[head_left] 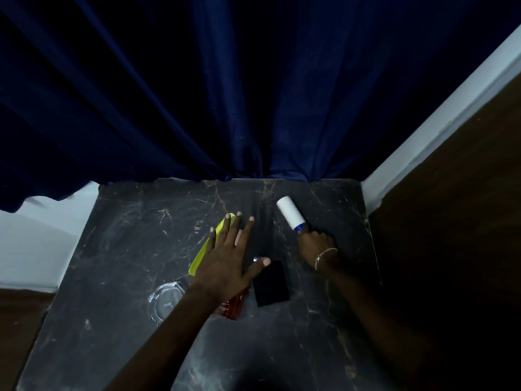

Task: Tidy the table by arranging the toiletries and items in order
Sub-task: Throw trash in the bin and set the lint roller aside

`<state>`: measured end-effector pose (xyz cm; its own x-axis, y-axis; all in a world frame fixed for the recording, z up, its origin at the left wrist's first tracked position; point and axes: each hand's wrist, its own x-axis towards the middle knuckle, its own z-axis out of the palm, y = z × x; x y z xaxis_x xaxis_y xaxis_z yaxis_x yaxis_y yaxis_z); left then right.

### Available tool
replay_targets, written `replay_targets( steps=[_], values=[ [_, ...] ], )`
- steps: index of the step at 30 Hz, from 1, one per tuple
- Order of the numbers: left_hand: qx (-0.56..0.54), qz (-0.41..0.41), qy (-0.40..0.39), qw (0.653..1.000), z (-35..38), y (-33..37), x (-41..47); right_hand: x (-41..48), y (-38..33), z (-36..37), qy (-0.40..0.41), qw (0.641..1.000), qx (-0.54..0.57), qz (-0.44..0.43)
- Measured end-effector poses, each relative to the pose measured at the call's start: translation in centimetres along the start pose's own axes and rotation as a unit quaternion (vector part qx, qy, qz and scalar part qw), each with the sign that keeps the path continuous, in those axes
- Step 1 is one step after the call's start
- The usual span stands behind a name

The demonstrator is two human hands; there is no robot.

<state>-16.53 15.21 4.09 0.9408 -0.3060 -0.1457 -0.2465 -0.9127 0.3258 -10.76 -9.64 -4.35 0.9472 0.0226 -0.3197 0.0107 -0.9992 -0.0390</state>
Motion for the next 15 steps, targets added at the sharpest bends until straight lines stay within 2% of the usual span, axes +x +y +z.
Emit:
replay_targets(
  steps=[4,7,10,13,15],
  values=[
    [-0.002,-0.001,-0.006,1.0,-0.3,-0.1,0.3,0.7,2.5,-0.8,0.015,0.984,0.116,0.137],
    [-0.005,-0.001,-0.004,1.0,-0.5,-0.1,0.6,0.5,4.9,-1.0,0.045,0.963,0.149,0.219],
    [-0.01,-0.001,-0.004,1.0,-0.4,0.1,0.7,-0.2,7.6,-0.7,0.043,0.958,0.13,0.253],
    [-0.006,0.001,-0.003,1.0,-0.4,0.3,0.6,-0.6,9.0,-0.5,0.06,0.942,0.178,0.277],
    [-0.001,-0.001,-0.005,1.0,-0.4,0.5,0.6,-0.5,8.8,-0.5,0.072,0.943,0.163,0.28]
  ],
)
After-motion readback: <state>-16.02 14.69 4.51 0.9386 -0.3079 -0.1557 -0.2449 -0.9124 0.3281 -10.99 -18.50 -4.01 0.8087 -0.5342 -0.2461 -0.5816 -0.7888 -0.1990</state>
